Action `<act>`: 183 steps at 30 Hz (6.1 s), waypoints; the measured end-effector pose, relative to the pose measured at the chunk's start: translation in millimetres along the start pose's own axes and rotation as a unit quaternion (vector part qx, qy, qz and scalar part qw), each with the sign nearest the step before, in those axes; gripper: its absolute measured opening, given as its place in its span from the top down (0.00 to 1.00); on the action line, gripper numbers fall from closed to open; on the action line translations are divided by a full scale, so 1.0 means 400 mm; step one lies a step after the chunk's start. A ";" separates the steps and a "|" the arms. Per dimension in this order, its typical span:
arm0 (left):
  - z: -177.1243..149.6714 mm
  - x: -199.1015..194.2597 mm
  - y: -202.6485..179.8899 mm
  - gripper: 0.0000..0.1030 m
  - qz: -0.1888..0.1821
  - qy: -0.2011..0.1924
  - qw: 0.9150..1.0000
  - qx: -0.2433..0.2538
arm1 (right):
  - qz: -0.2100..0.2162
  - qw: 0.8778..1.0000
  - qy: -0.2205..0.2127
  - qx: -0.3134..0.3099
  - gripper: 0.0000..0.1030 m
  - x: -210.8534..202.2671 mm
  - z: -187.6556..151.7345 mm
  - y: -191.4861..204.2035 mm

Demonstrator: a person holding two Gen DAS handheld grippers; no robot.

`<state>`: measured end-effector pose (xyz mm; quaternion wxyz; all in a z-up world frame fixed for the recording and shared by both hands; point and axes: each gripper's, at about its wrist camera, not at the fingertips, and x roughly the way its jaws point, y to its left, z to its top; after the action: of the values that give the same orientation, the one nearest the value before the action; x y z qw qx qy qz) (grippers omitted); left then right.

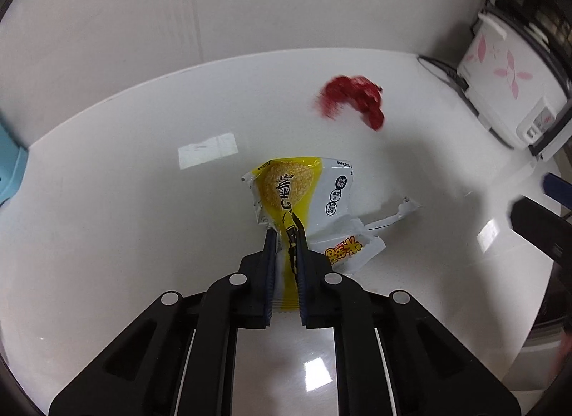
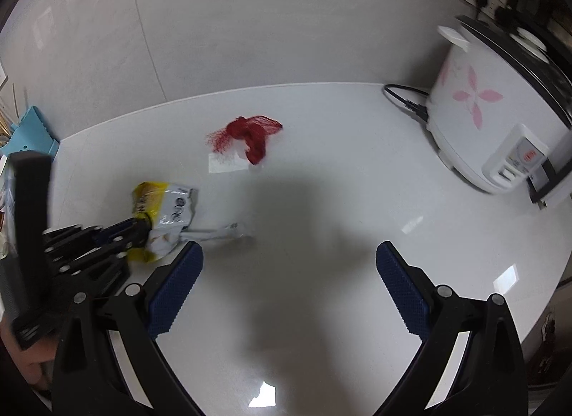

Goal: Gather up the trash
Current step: 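Grasp the yellow snack bag with the left gripper while the right grasps the red mesh net, then lift the snack bag and mesh net and carry both down over the trash bin, then open the left gripper to drop the snack bag into the bin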

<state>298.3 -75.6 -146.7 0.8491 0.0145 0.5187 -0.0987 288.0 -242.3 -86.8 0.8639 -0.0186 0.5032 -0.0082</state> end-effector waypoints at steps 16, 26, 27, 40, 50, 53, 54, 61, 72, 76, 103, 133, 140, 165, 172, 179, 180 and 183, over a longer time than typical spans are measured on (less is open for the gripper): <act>-0.027 -0.153 0.331 0.91 0.042 -0.021 0.997 -0.058 | 0.016 0.990 0.099 0.094 0.15 0.294 0.304 0.072; -0.048 -0.172 0.398 0.91 0.037 -0.025 0.997 -0.069 | 0.007 0.985 0.141 0.102 0.37 0.387 0.318 0.104; -0.048 -0.173 0.396 0.91 0.037 -0.025 0.997 -0.069 | 0.003 0.984 0.142 0.104 0.41 0.391 0.315 0.105; -0.061 -0.199 0.355 0.91 0.033 -0.028 0.997 -0.065 | 0.034 0.983 0.132 0.125 0.81 0.362 0.277 0.060; -0.080 -0.249 0.307 0.91 0.032 -0.042 0.996 -0.070 | 0.081 0.987 0.084 0.111 0.82 0.229 0.229 0.027; -0.089 -0.266 0.288 0.91 0.032 -0.048 0.996 -0.072 | 0.089 0.989 0.067 0.101 0.82 0.171 0.172 0.003; -0.092 -0.270 0.280 0.91 0.032 -0.049 0.996 -0.072 | 0.090 0.989 0.062 0.097 0.83 0.153 0.159 0.001; -0.118 -0.309 0.233 0.91 0.036 -0.055 0.996 -0.067 | 0.103 0.990 0.033 0.087 0.83 0.027 0.112 -0.031; -0.167 -0.391 0.166 0.91 0.046 -0.074 0.994 -0.071 | 0.091 0.995 -0.021 0.025 0.83 -0.168 0.007 0.007; -0.192 -0.426 0.137 0.91 0.050 -0.079 0.993 -0.072 | 0.094 0.995 -0.034 0.011 0.83 -0.218 -0.033 0.002; -0.463 -0.604 -0.052 0.91 0.035 -0.099 0.992 -0.065 | 0.115 0.990 -0.058 -0.064 0.83 -0.408 -0.347 -0.003; -0.890 -0.604 -0.203 0.91 -0.019 -0.067 0.996 -0.059 | 0.160 0.979 -0.021 -0.126 0.83 -0.423 -0.779 0.031; -0.981 -0.546 -0.198 0.91 -0.020 -0.048 0.997 -0.053 | 0.165 0.977 0.006 -0.136 0.83 -0.370 -0.868 0.049; -1.121 -0.219 -0.170 0.90 -0.011 0.092 0.992 -0.088 | 0.143 0.971 0.127 -0.145 0.83 -0.113 -1.059 0.114; -1.140 -0.179 -0.190 0.85 -0.013 0.120 0.989 -0.085 | 0.143 0.970 0.137 -0.144 0.82 -0.101 -1.073 0.108; -1.148 -0.150 -0.184 0.64 0.004 0.122 0.989 -0.088 | 0.143 0.969 0.144 -0.139 0.82 -0.090 -1.107 0.088; -1.150 -0.146 -0.185 0.64 0.004 0.124 0.988 -0.089 | 0.143 0.969 0.145 -0.140 0.82 -0.090 -1.110 0.087; -1.153 -0.142 -0.191 0.57 0.003 0.120 0.989 -0.091 | 0.145 0.968 0.147 -0.142 0.82 -0.088 -1.108 0.097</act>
<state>-145.7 -83.3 -303.3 0.7790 -0.0492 0.6234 -0.0464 -115.2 -212.9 -276.2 0.7606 -0.0664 0.6184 0.1863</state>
